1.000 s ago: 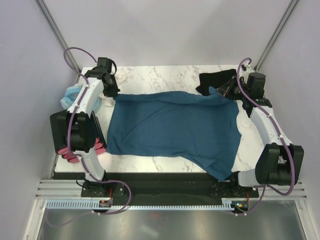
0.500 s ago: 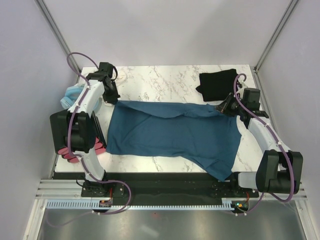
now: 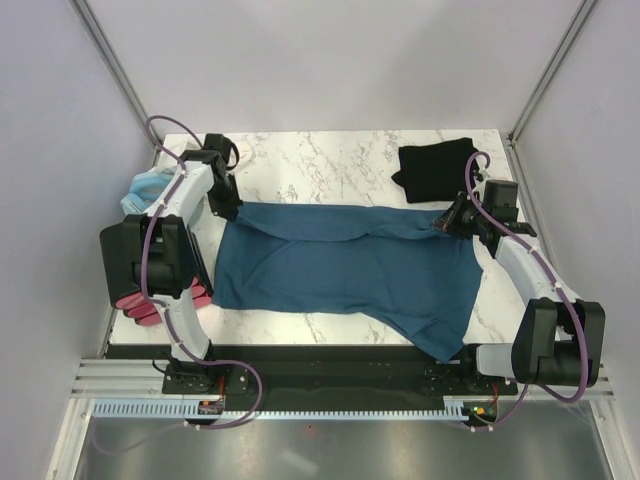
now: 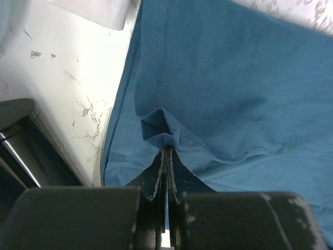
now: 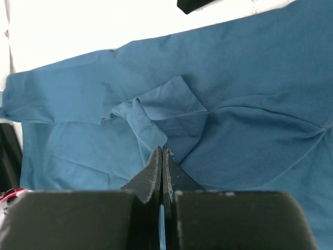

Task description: Fold and stack the t-shirts

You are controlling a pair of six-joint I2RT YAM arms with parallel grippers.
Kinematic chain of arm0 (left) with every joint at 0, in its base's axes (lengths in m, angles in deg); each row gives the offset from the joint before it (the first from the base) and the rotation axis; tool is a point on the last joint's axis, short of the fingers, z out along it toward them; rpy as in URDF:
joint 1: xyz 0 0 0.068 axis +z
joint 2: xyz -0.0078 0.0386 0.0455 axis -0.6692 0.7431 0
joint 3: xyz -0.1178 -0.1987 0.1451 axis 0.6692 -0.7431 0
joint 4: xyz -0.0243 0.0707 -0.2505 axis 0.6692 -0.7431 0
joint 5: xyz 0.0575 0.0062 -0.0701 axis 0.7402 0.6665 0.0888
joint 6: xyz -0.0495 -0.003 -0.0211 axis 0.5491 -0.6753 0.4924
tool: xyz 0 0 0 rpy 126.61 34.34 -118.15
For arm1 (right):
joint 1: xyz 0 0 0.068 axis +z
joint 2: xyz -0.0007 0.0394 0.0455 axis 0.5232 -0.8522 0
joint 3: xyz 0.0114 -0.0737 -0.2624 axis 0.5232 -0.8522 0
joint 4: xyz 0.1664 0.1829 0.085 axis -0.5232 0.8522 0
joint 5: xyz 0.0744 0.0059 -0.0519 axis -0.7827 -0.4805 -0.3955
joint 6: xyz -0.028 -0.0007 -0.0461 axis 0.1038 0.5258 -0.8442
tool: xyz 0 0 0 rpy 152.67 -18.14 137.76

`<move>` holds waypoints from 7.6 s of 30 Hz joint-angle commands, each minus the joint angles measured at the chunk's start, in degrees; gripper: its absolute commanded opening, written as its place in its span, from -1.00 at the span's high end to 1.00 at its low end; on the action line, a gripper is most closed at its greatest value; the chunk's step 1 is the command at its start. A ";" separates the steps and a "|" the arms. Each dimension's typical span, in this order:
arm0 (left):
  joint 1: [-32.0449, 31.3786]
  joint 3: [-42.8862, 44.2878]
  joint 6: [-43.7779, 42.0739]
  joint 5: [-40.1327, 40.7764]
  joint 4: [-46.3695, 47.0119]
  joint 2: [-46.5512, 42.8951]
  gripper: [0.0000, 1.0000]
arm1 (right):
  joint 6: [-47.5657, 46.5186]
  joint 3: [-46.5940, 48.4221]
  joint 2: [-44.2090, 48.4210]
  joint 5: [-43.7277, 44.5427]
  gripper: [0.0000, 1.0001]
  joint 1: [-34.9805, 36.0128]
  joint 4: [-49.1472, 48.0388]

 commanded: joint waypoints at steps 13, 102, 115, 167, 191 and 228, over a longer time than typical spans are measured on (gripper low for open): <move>0.18 -2.03 -1.76 1.80 -3.13 2.22 0.89 | -2.31 -3.49 1.13 3.42 1.00 0.29 1.74; -2.54 1.49 -0.52 -1.00 -1.20 -0.59 0.36 | -9.95 -5.76 2.63 -1.84 1.00 2.05 14.21; -3.42 2.54 -0.70 -1.27 -1.29 -0.68 0.37 | -7.15 -3.66 -3.09 0.52 1.00 10.83 18.00; -3.68 2.02 -1.67 -0.74 -1.82 -0.15 0.38 | -8.38 17.25 -24.62 15.03 -0.02 14.53 10.35; -3.68 2.19 -2.02 -0.56 -2.08 0.64 0.38 | -10.57 19.01 -25.59 15.46 0.00 13.83 13.43; -3.68 2.89 -1.93 -1.79 -1.99 1.87 0.39 | -12.42 16.46 -17.42 5.97 1.00 16.29 19.48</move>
